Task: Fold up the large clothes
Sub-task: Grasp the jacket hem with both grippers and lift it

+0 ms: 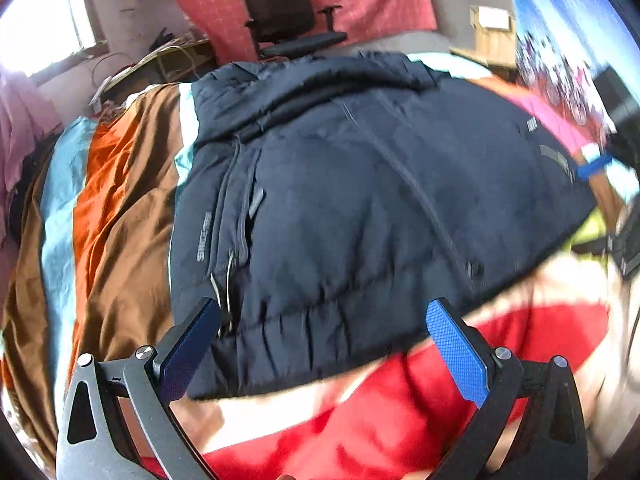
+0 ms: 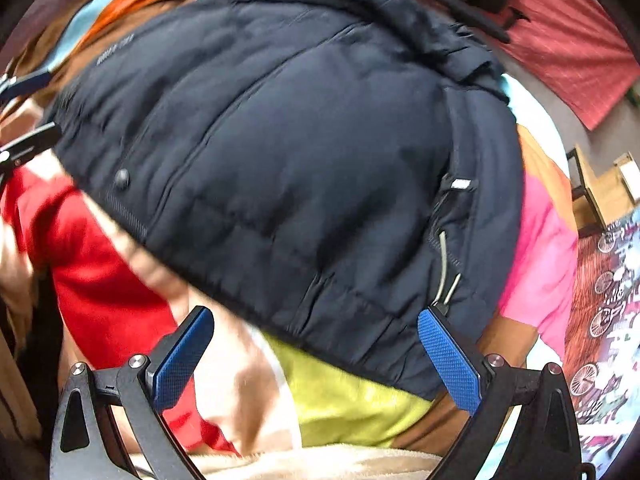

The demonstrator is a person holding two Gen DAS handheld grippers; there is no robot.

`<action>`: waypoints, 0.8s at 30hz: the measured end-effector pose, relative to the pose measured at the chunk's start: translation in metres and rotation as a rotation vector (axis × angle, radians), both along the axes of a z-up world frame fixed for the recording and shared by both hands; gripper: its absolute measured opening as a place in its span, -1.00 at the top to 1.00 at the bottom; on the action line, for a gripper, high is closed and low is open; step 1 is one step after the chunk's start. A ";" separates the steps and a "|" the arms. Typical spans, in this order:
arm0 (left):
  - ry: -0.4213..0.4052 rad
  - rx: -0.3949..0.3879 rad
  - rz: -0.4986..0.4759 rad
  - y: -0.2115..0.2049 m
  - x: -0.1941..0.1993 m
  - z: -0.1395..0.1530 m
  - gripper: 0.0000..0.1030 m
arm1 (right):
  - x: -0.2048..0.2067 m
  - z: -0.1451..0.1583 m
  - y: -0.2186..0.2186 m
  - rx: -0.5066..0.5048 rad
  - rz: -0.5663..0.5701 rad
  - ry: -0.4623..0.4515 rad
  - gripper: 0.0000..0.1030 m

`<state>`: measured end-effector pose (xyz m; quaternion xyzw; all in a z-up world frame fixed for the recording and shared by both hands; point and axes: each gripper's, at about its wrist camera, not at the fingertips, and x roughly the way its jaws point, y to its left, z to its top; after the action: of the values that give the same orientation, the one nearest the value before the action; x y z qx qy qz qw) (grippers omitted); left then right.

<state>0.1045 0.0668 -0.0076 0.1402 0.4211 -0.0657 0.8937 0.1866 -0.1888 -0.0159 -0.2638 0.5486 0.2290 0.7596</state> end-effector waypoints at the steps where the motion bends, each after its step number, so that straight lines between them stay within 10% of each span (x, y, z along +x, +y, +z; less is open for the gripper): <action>1: 0.012 0.016 -0.010 0.000 -0.004 -0.005 -0.96 | -0.002 -0.003 0.000 -0.010 0.013 0.007 -0.99; 24: 0.004 0.315 0.046 0.003 0.002 -0.073 -0.97 | 0.016 -0.037 0.011 -0.062 0.033 0.084 -0.99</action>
<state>0.1066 0.0699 -0.0807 0.2690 0.4311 0.0214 0.8610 0.2029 -0.1774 -0.0528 -0.2866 0.5826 0.2352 0.7233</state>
